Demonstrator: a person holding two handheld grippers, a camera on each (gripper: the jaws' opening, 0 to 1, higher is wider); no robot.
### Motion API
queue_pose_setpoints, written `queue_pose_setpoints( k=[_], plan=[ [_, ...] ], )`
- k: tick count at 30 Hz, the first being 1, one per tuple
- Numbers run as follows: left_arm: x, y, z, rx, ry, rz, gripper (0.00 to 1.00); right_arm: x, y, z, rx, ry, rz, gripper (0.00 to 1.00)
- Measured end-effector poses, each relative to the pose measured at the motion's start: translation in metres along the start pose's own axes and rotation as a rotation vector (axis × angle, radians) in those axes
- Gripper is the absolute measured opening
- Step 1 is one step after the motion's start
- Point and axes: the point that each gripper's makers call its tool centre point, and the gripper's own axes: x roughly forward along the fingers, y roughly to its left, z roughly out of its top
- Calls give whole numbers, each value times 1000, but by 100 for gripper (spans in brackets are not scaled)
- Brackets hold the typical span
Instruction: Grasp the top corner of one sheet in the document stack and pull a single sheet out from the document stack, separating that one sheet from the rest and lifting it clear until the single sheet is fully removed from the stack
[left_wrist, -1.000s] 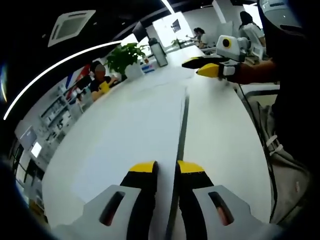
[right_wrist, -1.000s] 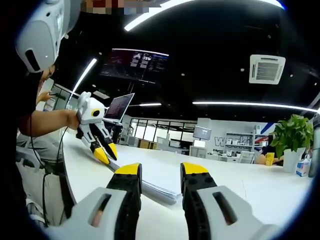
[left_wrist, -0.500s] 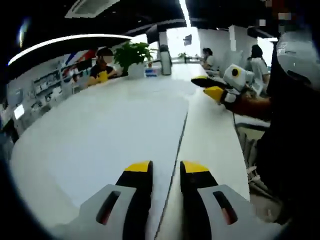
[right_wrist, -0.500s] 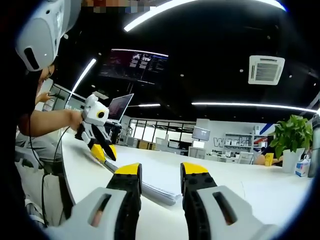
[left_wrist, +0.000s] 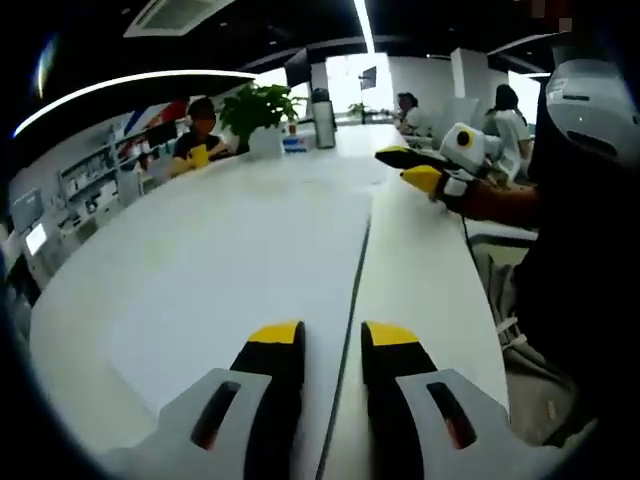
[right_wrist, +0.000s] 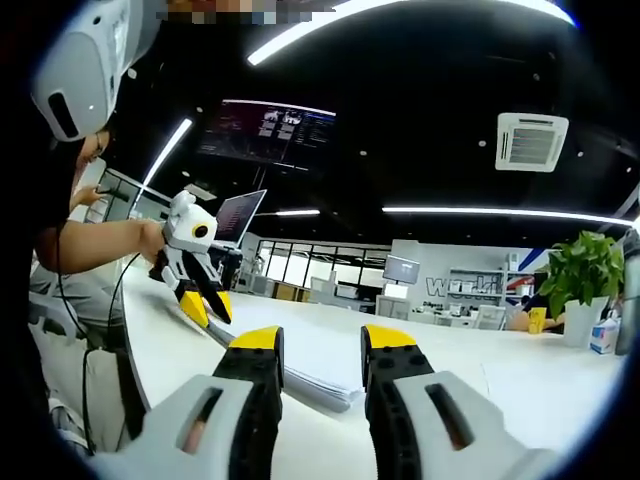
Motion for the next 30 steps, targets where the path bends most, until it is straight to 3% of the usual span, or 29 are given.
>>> queue_pose_setpoints(
  k=[7, 11, 19, 20, 27, 30],
  plan=[
    [-1, 6, 0, -54, -23, -12, 19, 0, 1, 1, -2, -2, 2, 31],
    [-2, 6, 2, -157, -69, -62, 19, 0, 1, 1, -6, -3, 1, 31],
    [-3, 9, 3, -246, -123, -101, 18, 0, 1, 2, -6, -4, 2, 31],
    [-2, 7, 3, -240, -123, -97, 18, 1, 2, 2, -7, -4, 2, 31],
    [1, 1, 1, 73, 24, 29, 20, 1, 2, 2, -13, -3, 1, 31],
    [0, 1, 0, 72, 29, 31, 20, 1, 1, 2, -14, -3, -3, 31]
  ],
)
